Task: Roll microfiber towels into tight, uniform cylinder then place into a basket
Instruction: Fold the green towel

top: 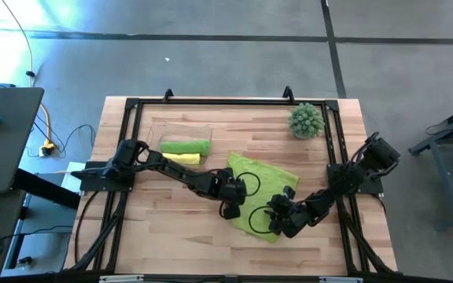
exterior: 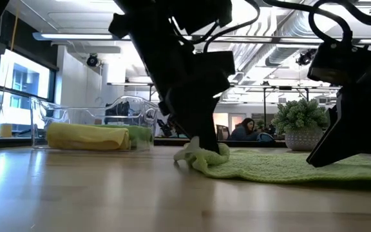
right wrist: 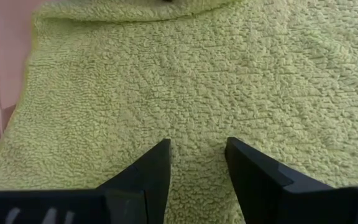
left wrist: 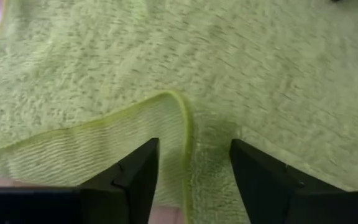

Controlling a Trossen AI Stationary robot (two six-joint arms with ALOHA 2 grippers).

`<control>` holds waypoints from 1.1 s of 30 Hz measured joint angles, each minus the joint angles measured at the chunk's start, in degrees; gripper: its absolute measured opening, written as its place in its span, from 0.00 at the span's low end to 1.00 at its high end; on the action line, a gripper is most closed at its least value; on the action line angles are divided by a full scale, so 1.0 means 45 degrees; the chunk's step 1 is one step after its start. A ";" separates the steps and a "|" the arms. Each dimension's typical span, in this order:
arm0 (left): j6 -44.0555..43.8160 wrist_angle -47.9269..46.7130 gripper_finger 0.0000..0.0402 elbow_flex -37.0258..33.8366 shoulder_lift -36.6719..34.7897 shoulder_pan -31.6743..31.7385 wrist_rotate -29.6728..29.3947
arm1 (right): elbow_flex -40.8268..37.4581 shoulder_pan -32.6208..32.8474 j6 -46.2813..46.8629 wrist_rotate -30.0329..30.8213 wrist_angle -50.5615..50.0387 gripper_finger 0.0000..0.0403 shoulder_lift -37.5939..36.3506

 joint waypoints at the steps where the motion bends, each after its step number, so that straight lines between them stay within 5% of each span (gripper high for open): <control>1: 0.0116 -0.0009 0.44 0.0000 0.0000 -0.0047 0.0005 | 0.0000 0.0000 0.0000 0.0036 -0.0033 0.37 0.0000; 15: -0.0353 -0.1794 0.02 -0.0005 -0.0328 -0.0871 0.0009 | -0.0010 0.0000 0.0019 0.0055 -0.0133 0.37 0.0010; 21: -0.2718 -0.3867 0.03 0.0005 -0.0578 -0.1509 0.0069 | -0.0010 0.0000 0.0021 0.0051 -0.0197 0.37 0.0010; 25: -0.4608 -0.4346 0.03 0.0005 -0.0588 -0.2037 0.1262 | -0.0015 0.0000 0.0010 0.0046 -0.0202 0.37 0.0015; 33: -0.5357 -0.4331 0.06 0.0005 -0.0597 -0.2910 0.1151 | -0.0029 0.0002 -0.0630 -0.0070 -0.0148 0.37 0.0012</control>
